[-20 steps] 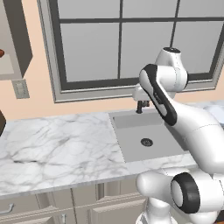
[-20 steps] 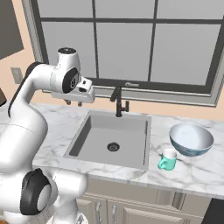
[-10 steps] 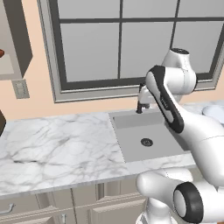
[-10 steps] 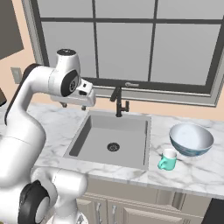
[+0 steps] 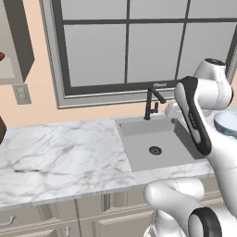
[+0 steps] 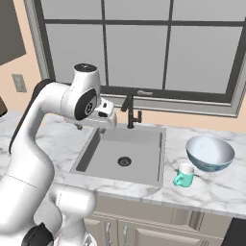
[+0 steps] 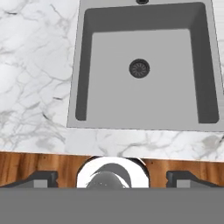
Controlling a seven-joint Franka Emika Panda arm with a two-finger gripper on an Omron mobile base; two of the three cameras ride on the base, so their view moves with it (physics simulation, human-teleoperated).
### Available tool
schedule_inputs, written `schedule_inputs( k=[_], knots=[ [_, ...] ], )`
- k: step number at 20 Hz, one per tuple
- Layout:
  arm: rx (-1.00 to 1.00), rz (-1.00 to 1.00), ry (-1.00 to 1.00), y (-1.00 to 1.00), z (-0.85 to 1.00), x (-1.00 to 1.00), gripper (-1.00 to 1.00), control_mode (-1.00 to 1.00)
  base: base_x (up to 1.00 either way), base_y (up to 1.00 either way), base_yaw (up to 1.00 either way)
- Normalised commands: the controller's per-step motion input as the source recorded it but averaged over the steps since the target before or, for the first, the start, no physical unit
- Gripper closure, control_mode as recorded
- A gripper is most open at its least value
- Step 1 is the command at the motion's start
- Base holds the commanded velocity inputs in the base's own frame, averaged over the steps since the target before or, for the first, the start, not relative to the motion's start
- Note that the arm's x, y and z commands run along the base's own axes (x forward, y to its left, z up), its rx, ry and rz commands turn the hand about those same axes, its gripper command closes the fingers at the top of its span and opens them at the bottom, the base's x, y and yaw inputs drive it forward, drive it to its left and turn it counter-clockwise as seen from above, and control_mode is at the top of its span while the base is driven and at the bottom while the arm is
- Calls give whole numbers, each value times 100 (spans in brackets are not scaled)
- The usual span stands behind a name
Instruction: Pick the mug and place it in the sink. Pick the bowl and place it in the open cabinet and then close the cabinet.
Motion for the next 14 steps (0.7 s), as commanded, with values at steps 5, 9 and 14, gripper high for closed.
schedule_inputs(
  k=[5,9,14],
  knots=[
    [0,-1,0,-45,-12,-28,-100,-100,0,0,0],
    [1,0,0,-46,-15,-9,-100,-100,0,0,0],
    [3,-5,0,-58,-14,-22,-100,-100,0,0,0]
  ],
)
